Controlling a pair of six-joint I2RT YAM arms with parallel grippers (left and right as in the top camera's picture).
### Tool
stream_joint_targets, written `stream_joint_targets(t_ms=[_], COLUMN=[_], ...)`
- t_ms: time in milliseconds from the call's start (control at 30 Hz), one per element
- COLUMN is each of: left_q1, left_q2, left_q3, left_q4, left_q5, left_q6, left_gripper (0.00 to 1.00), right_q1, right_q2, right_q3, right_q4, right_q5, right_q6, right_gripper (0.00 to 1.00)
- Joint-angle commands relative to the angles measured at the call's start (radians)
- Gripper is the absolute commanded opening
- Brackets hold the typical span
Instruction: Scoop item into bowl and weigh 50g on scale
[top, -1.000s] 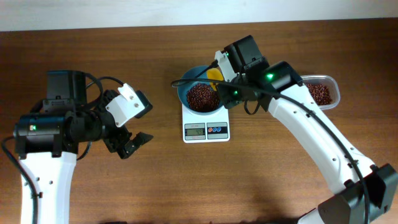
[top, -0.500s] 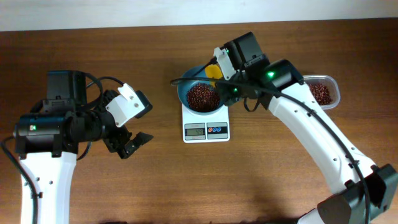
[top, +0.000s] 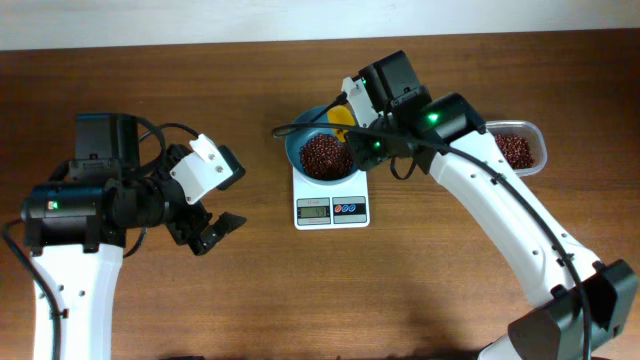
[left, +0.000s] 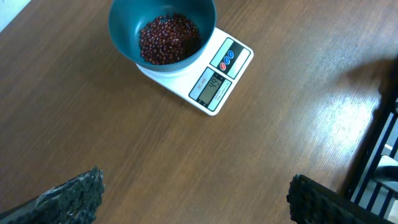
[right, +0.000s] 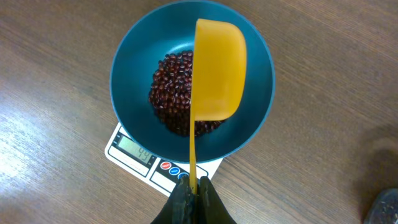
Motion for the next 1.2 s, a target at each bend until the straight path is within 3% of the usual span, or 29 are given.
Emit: stream_joint_targets(t_ms=[0,600,1167], left_q1=[0.005,0.005,0.005], left_q2=[-0.002,-0.002,-0.002], left_q3=[0.007,0.007,0.007], left_q4=[-0.001,-0.001,-0.001], left_q5=[0.018,0.018,0.018], left_q6=[0.012,0.012,0.012], left_gripper=[0.99,0.99,0.99], right_q1=[0.006,0.018,0.018], right_q2=[0.002,0.024,0.02], right_q3=[0.014,0.014,0.025], right_q4=[-0.004,-0.03,-0.014], right_q5=[-0.007,0.078,0.021], right_q6=[-0.002,-0.003,0.009], right_gripper=[0.04,0.04,0.04])
